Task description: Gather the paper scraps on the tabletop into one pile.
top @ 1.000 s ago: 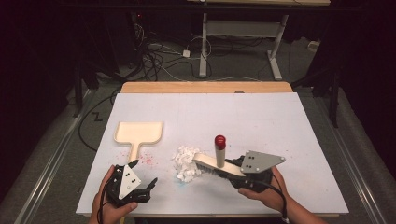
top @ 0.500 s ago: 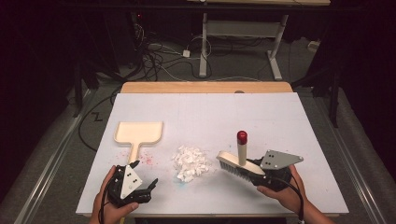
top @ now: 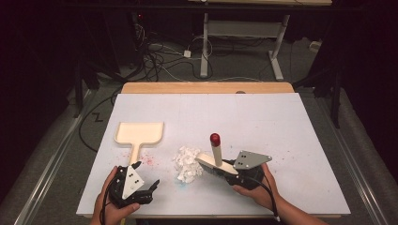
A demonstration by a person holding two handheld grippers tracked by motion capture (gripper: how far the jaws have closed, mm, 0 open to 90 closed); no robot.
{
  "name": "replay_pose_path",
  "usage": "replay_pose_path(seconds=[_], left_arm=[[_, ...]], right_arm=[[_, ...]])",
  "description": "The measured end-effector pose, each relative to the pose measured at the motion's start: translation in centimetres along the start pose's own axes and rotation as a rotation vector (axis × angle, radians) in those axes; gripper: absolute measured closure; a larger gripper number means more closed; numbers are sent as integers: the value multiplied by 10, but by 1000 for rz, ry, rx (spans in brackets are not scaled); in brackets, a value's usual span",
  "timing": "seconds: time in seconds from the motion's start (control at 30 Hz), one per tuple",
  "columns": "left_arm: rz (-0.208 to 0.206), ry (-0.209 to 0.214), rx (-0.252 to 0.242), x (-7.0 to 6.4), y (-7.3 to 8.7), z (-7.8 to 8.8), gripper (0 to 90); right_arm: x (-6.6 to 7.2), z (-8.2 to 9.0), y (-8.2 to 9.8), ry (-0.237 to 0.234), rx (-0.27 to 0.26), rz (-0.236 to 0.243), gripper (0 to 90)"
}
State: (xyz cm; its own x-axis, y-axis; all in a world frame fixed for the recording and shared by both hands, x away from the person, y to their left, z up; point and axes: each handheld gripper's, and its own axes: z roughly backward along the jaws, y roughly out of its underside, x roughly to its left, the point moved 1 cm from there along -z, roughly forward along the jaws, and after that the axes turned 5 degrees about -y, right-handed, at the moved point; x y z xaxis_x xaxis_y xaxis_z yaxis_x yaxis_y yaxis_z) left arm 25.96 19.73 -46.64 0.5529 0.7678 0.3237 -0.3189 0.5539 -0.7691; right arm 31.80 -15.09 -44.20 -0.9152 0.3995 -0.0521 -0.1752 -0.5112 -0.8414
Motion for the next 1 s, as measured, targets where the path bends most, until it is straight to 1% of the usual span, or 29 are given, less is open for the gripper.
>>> replay_pose_path(seconds=[0.07, 0.1, 0.13, 0.23, 0.33, 0.43, 0.47, 0.53, 0.57, 0.6, 0.63, 0.67, 0.7, 0.73, 0.77, 0.83, 0.93, 0.97, 1.0], left_arm=[[-1, -1, -1, 0, 0, 1, 167], [-1, 1, -3, -1, 0, 1, 167], [1, 1, -4, 0, 1, 2, 167], [0, -1, -5, 0, 1, 3, 167], [-3, -1, -8, 0, 0, 3, 167], [-3, -2, -7, 0, -1, 2, 166], [-2, -1, -7, 0, -1, 2, 166], [0, -2, -5, 0, -1, 1, 167], [1, -2, -4, 0, -1, 0, 167], [0, -2, -1, 0, -1, 0, 167], [-1, -1, 0, 0, -1, -1, 166], [-1, 1, 1, 0, -1, -1, 167], [-1, 3, 1, -1, -1, -1, 166], [-2, 5, 3, -1, -1, -2, 167], [-4, 5, 5, -1, -1, -2, 167], [-2, 6, 3, -1, -1, -2, 167], [0, 6, 5, 0, 0, -2, 167], [1, 6, 5, 0, 1, -2, 166], [1, 7, 4, 0, 1, -2, 167]], right_arm=[[3, 0, -1, 9, -8, 2, 681], [3, 2, -3, 0, -4, 8, 681], [3, 5, -3, -1, -12, 5, 681], [2, 22, -4, 17, -41, -1, 680], [-2, 41, -2, 45, -69, -34, 680], [-9, 54, -1, 92, -83, -47, 680], [-12, 57, -1, 105, -92, -58, 680], [-18, 57, -2, 149, -110, -77, 680], [-22, 55, -2, 179, -110, -71, 680], [-24, 50, -3, 221, -112, -62, 680], [-27, 44, -3, 243, -109, -65, 680], [-30, 37, -3, 247, -108, -68, 680], [-31, 30, -3, 265, -103, -66, 680], [-32, 21, -2, 291, -94, -57, 680], [-32, 12, -2, 306, -87, -50, 681], [-33, -4, -3, 331, -85, -53, 680], [-32, -28, -6, 357, -66, -45, 680], [-32, -35, -7, 350, -52, -51, 681], [-31, -42, -8, 342, -57, -63, 680]])
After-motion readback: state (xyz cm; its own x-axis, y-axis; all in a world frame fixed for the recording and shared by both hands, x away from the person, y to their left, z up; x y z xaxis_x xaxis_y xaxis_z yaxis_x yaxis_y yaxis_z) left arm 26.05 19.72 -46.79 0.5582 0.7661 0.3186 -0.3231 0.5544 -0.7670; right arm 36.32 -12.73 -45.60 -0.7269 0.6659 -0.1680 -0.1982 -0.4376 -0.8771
